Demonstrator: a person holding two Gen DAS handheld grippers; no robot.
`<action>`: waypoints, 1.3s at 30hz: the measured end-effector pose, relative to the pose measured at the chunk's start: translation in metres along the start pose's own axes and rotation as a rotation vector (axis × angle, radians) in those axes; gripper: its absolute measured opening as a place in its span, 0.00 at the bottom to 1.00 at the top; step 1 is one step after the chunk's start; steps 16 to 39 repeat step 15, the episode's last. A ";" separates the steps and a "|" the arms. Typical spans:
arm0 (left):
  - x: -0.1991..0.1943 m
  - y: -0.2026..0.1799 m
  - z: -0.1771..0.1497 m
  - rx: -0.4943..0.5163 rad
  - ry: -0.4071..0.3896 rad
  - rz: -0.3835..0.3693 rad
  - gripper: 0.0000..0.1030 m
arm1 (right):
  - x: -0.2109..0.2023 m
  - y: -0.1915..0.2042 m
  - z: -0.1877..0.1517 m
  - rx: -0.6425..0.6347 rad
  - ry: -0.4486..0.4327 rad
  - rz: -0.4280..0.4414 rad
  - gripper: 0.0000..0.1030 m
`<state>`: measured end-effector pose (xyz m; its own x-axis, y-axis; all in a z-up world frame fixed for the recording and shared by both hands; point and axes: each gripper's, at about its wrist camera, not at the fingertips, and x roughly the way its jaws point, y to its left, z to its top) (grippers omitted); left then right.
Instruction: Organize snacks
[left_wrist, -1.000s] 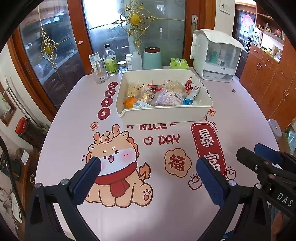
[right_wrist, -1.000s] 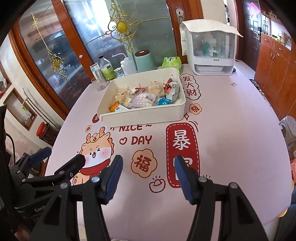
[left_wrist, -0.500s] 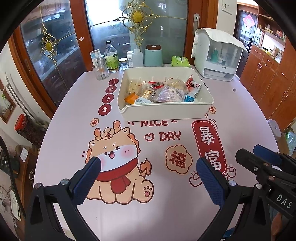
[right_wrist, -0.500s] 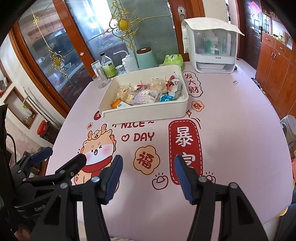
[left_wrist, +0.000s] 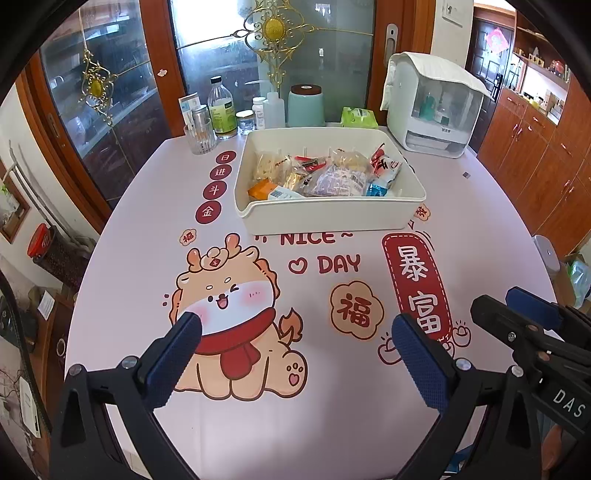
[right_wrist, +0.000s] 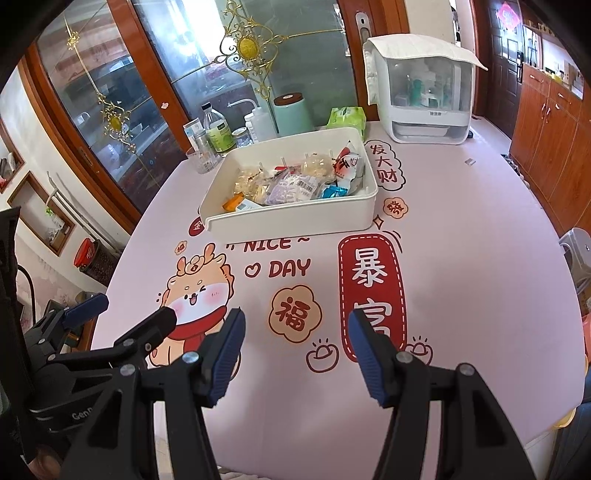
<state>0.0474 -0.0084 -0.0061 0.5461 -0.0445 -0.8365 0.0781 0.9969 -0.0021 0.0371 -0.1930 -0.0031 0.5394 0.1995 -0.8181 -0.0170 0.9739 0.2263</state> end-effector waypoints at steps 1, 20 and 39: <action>0.000 0.000 -0.001 0.000 0.001 0.000 0.99 | -0.001 0.001 -0.001 0.000 0.001 0.000 0.57; -0.001 0.005 -0.006 0.001 -0.001 0.003 0.99 | -0.001 0.001 -0.002 0.001 0.001 -0.001 0.57; -0.001 0.005 -0.006 0.001 -0.001 0.003 0.99 | -0.001 0.001 -0.002 0.001 0.001 -0.001 0.57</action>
